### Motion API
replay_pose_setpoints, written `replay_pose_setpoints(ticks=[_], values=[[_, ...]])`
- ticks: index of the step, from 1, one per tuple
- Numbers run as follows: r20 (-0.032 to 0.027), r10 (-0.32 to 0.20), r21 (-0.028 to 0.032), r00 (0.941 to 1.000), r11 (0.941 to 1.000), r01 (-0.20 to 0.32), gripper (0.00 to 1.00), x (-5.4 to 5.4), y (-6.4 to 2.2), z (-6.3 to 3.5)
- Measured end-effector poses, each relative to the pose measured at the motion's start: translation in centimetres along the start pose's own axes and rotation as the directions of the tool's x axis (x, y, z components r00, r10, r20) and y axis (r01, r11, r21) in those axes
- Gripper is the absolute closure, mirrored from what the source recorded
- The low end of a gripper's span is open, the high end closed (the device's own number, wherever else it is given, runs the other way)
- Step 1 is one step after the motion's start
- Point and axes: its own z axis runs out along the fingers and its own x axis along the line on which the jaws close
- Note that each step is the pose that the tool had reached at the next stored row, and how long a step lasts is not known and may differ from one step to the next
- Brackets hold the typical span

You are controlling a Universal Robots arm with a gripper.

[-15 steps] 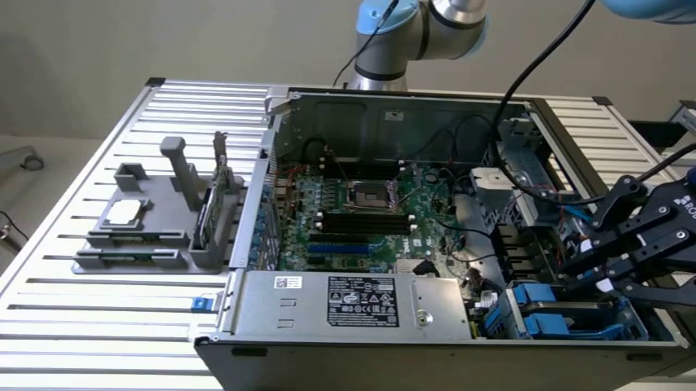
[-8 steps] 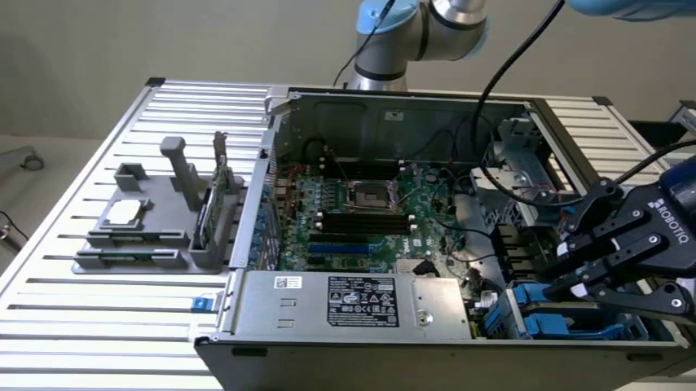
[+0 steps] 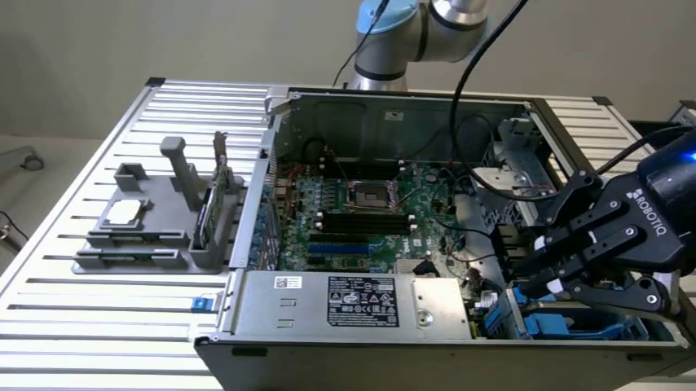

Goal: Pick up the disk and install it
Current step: 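Insert the second disk wire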

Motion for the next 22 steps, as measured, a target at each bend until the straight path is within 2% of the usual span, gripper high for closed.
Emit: replay_pose_setpoints(ticks=[4,7,22], values=[[-0.0023,-0.001,0.0002,1.0,1.0,0.001,0.69,-0.4,-1.35,-0.77],[-0.004,-0.002,-0.0008,1.0,1.0,0.002,0.69,-0.6,-2.2,-0.84],[-0.0039,-0.004,-0.0018,1.0,1.0,0.004,0.69,-0.6,-2.56,-0.68]])
